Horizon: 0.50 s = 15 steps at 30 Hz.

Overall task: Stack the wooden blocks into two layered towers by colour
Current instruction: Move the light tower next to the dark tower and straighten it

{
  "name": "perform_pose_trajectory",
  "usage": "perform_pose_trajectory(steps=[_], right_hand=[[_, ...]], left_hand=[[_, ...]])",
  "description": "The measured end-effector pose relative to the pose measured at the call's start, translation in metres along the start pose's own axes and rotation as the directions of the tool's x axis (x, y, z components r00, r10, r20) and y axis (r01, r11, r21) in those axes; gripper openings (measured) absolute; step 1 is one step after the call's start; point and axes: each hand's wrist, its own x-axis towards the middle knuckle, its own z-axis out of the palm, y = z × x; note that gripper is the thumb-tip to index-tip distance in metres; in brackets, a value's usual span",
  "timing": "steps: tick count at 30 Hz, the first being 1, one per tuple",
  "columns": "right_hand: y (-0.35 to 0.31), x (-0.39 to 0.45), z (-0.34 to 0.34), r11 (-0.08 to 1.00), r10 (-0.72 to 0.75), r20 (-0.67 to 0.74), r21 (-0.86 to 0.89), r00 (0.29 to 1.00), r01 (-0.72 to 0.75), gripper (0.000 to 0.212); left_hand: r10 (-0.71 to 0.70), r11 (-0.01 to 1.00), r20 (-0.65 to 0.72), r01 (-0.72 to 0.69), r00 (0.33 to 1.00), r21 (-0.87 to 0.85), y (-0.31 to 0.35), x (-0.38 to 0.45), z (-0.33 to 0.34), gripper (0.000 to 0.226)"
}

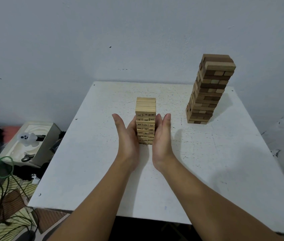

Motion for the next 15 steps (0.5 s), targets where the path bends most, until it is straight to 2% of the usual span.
perform_pose_trajectory(steps=[6, 10, 15], right_hand=[[-0.0007, -0.0012, 0.0011, 1.0, 0.024, 0.007, -0.012, 1.0, -0.024, 0.066], [-0.0005, -0.0014, -0.0006, 0.999, 0.035, 0.002, -0.006, 0.999, -0.035, 0.066], [-0.0053, -0.008, 0.0032, 0.999, 0.029, 0.044, -0.027, 0.999, -0.028, 0.07]], left_hand=[[0.013, 0.999, -0.023, -0.012, 1.0, 0.05, 0.0006, -0.002, 0.0035, 0.116], [0.023, 1.0, -0.044, -0.022, 0.999, 0.019, 0.0001, -0.0031, 0.0026, 0.116], [0.035, 0.996, -0.053, -0.031, 0.998, 0.085, -0.0024, -0.0031, 0.0053, 0.109]])
